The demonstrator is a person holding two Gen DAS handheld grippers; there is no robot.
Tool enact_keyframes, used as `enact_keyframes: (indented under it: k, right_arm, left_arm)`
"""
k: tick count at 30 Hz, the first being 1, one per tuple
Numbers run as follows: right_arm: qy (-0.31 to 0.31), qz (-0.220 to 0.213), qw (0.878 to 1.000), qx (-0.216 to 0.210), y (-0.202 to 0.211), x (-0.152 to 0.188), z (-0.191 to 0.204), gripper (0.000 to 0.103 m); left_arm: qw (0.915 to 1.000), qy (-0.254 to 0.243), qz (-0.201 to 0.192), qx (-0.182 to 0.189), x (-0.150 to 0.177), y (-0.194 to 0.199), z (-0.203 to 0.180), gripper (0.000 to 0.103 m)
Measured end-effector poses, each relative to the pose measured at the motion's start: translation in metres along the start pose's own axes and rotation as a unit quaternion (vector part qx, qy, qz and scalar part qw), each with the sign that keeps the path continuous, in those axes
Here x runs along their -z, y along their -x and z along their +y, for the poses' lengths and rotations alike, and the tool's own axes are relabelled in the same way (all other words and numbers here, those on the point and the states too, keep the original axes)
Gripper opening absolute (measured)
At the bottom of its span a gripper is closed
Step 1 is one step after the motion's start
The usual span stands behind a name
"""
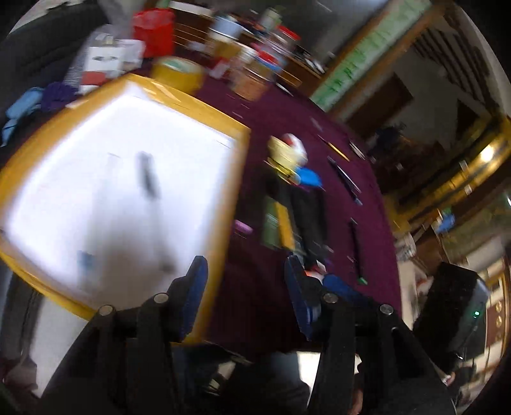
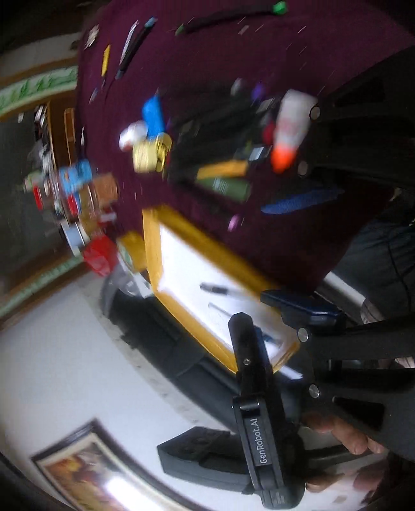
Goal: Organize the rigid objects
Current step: 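Lower the pen onto the white tray, open the left tool and withdraw, then grasp the green-capped black marker with the right tool while the left tool grasps the orange-capped white bottle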
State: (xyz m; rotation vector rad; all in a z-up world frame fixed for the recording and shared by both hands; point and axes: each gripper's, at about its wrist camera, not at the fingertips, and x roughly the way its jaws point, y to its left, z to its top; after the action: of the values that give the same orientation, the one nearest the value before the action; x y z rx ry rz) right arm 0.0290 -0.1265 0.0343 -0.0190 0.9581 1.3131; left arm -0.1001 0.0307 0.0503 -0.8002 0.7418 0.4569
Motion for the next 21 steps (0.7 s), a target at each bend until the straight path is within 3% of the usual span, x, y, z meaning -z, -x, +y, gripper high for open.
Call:
enact_keyframes:
  k: [5,10,17,19,21]
  right_arm:
    - [-0.049,-0.016,0.999,-0.007,0.045,0.019,-0.058,0.045]
    - [-0.076,-0.041,0.996,0.008,0.071,0.023,-0.095,0.045]
    - [-0.097,-0.045,0.991,0.083,0.078,0.008,-0.135,0.044]
    - [-0.1,-0.041,0.988,0.11,0.073,-0.002,-0.148,0.039]
    - [-0.115,-0.045,0.982,0.144,0.066,-0.014,-0.164,0.027]
  left_arm:
    - [0.9977,-0.05,0.045,0.002,0.02,-0.029,-0.054,0.048]
    - [0.9936,-0.085,0.073,-0.014,0.035,-0.053,-0.083,0.048]
    - [0.9884,-0.058,0.14,0.0,0.042,-0.087,-0.08,0.048]
    - [0.9877,-0.055,0.147,0.002,0.043,-0.09,-0.079,0.048]
    - [0.9857,-0.057,0.158,0.009,0.045,-0.092,-0.08,0.048]
